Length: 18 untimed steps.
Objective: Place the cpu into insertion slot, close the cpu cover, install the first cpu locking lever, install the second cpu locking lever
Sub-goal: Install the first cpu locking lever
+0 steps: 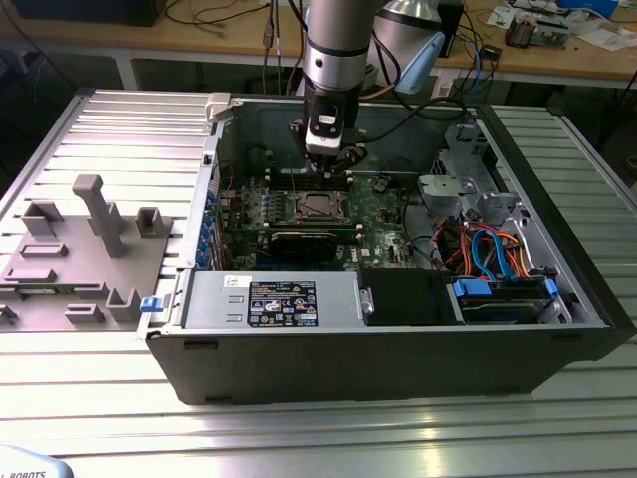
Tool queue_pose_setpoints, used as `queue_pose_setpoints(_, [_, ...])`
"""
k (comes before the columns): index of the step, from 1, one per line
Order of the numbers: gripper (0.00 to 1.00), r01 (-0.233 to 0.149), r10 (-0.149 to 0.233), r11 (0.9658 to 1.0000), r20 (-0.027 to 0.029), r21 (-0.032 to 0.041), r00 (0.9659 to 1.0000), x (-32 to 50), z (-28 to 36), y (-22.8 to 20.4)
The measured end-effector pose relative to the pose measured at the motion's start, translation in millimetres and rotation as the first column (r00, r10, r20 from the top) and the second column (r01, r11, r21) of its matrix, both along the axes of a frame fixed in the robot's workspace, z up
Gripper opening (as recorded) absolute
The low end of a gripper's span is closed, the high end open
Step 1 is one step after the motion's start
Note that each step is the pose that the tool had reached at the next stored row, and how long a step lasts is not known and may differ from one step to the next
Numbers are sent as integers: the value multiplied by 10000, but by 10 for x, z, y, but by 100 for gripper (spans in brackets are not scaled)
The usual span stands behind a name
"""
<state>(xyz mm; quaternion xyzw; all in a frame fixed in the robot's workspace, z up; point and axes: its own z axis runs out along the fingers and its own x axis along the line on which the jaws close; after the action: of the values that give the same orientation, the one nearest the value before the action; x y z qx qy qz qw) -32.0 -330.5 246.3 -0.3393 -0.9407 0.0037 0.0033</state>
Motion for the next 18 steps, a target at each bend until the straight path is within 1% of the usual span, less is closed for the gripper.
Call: queue_pose_setpoints(18, [11, -375, 375, 9993, 0, 0, 9993, 0, 0, 0])
